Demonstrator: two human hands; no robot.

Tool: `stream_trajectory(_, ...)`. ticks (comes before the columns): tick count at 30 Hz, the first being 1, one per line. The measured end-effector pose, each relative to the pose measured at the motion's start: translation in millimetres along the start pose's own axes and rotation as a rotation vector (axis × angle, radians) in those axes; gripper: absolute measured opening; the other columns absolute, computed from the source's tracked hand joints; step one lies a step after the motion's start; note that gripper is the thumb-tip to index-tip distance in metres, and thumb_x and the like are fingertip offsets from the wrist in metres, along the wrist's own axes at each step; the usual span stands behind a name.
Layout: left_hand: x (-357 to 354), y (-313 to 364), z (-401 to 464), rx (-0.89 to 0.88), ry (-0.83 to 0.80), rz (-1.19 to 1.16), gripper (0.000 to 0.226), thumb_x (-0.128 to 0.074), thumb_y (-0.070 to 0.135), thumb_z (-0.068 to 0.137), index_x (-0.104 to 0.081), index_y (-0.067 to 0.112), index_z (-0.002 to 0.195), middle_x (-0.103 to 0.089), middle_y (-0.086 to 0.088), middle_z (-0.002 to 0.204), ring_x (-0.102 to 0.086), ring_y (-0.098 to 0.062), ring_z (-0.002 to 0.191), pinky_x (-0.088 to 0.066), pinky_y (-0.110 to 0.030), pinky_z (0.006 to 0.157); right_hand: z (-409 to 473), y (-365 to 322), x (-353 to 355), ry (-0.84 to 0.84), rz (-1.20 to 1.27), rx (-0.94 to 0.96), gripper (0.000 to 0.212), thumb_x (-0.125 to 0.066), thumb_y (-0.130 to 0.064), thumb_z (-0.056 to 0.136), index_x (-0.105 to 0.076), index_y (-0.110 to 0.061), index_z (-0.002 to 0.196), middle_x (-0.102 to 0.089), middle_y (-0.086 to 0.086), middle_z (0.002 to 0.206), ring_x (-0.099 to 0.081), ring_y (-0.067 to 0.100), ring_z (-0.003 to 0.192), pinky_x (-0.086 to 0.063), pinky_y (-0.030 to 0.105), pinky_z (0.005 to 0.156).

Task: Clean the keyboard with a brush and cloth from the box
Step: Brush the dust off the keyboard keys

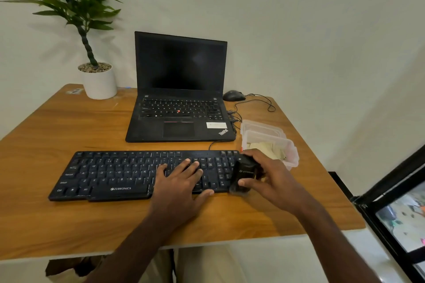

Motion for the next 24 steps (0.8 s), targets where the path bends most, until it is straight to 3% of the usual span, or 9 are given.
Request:
stream_trajectory(4, 0, 1, -1, -0.005, 0.002, 0.003, 0.067, -0.033, 0.074, 0.088, -0.071, 0.028, 0.119, -0.065, 0.006, 0.131, -0.058, -0.014, 0.127, -0.043, -0.061, 0.1, 0, 3, 21, 0.136, 0.037, -0.032, 0.047, -0.074, -0.012, 0.09, -0.054, -0.031, 0.127, -0.065, -0.019, 0.113, -0.063, 0.008, 0.111, -0.058, 0.022, 0.082)
stream_trajectory(8, -1, 0, -2, 0.005, 0.002, -0.009, 0.068, -0.033, 0.074, 0.088, -0.069, 0.029, 0.123, -0.063, 0.007, 0.135, -0.055, -0.014, 0.13, -0.04, -0.06, 0.104, -4, 2, 4, 0.103, 0.021, -0.023, 0.046, -0.075, -0.013, 0.089, -0.055, -0.028, 0.128, -0.067, -0.013, 0.116, -0.063, 0.01, 0.112, -0.057, 0.023, 0.083)
stream_trajectory(10, 1, 1, -1, -0.009, 0.023, 0.015, 0.066, -0.034, 0.074, 0.087, -0.07, 0.03, 0.12, -0.065, 0.007, 0.132, -0.058, -0.013, 0.126, -0.042, -0.059, 0.101, -2, 2, 12, 0.117, 0.063, -0.042, 0.044, -0.076, -0.012, 0.088, -0.055, -0.023, 0.126, -0.066, -0.012, 0.115, -0.062, 0.003, 0.112, -0.056, 0.02, 0.082)
stream_trajectory(12, 3, 2, 0, -0.024, 0.051, 0.029, 0.065, -0.035, 0.074, 0.087, -0.072, 0.029, 0.117, -0.067, 0.007, 0.128, -0.06, -0.013, 0.123, -0.046, -0.059, 0.098, 1, 4, 30, 0.252, 0.024, -0.1, 0.045, -0.077, -0.015, 0.087, -0.054, -0.025, 0.124, -0.064, -0.015, 0.112, -0.061, -0.006, 0.107, -0.053, 0.013, 0.077)
stream_trajectory(15, 0, 0, -1, -0.015, 0.03, 0.014, 0.067, -0.036, 0.075, 0.086, -0.071, 0.029, 0.119, -0.066, 0.007, 0.13, -0.059, -0.013, 0.125, -0.044, -0.059, 0.099, 5, 7, 44, 0.461, -0.122, -0.182, 0.051, -0.079, -0.026, 0.086, -0.052, -0.024, 0.128, -0.062, -0.013, 0.112, -0.059, 0.001, 0.102, -0.05, 0.012, 0.074)
stream_trajectory(18, -4, -1, -1, -0.004, 0.004, -0.002, 0.069, -0.036, 0.077, 0.085, -0.069, 0.029, 0.124, -0.063, 0.007, 0.135, -0.055, -0.014, 0.129, -0.04, -0.06, 0.103, 15, 4, 40, 0.561, -0.146, -0.209, 0.052, -0.079, -0.031, 0.086, -0.051, -0.02, 0.128, -0.061, -0.012, 0.107, -0.059, 0.004, 0.1, -0.047, 0.007, 0.069)
stream_trajectory(24, 0, 0, -3, -0.011, 0.035, 0.0, 0.067, -0.038, 0.075, 0.086, -0.071, 0.028, 0.12, -0.066, 0.006, 0.131, -0.058, -0.015, 0.126, -0.045, -0.062, 0.1, 24, 2, 19, 0.459, -0.343, -0.228, 0.048, -0.076, -0.031, 0.089, -0.049, -0.017, 0.126, -0.069, -0.001, 0.107, -0.067, 0.015, 0.095, -0.058, 0.027, 0.073)
Point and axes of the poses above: each hand's wrist, its own z-axis towards the middle knuckle, its own x-axis out of the back of the hand, y = z × x, the point moved 9 cm from there along z, towards the middle knuckle
